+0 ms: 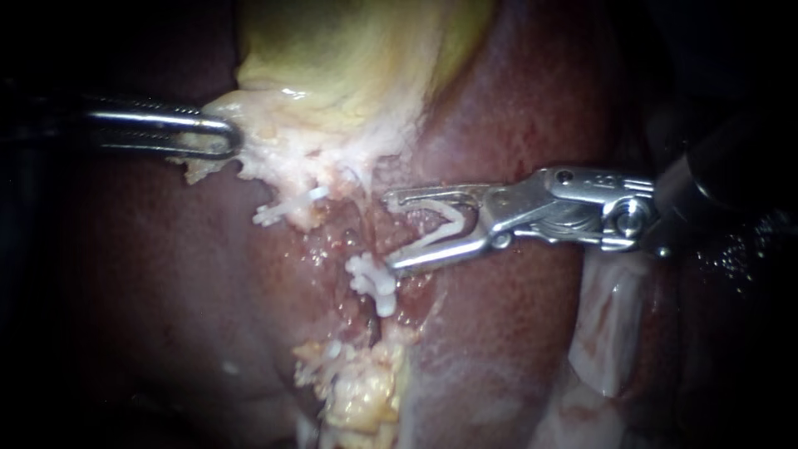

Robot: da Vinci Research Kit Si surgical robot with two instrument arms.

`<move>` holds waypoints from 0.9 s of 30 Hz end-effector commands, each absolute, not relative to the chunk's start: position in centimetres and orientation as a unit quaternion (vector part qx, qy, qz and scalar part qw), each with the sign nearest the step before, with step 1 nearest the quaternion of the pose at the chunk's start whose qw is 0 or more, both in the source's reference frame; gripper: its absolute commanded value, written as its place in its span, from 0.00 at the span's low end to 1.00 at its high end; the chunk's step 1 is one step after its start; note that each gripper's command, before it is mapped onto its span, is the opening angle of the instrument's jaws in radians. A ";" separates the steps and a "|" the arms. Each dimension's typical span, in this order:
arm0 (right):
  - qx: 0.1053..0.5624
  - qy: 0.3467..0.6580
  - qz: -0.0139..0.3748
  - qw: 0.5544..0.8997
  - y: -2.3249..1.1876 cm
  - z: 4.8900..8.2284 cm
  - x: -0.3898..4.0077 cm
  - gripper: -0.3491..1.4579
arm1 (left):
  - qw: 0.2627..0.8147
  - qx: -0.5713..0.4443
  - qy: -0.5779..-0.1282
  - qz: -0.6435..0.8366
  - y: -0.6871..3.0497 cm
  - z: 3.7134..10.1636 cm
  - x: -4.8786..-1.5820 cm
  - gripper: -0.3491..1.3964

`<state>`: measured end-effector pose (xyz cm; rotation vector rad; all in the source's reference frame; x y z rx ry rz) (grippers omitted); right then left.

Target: Clipping third clip right tube

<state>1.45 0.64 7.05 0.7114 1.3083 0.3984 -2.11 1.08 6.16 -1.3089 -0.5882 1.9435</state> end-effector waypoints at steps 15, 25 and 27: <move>0.355 0.615 0.193 0.677 0.52 6.90 1.78 0.47 | 0.355 -0.507 -0.228 0.752 1.08 6.17 -2.12 0.00; 0.392 0.628 0.186 0.645 0.47 6.59 1.77 0.45 | 0.355 -0.507 -0.228 0.752 1.09 6.18 -2.11 0.00; 0.402 0.629 0.181 0.640 0.46 6.51 1.76 0.45 | 0.355 -0.507 -0.228 0.752 1.09 6.18 -2.11 0.00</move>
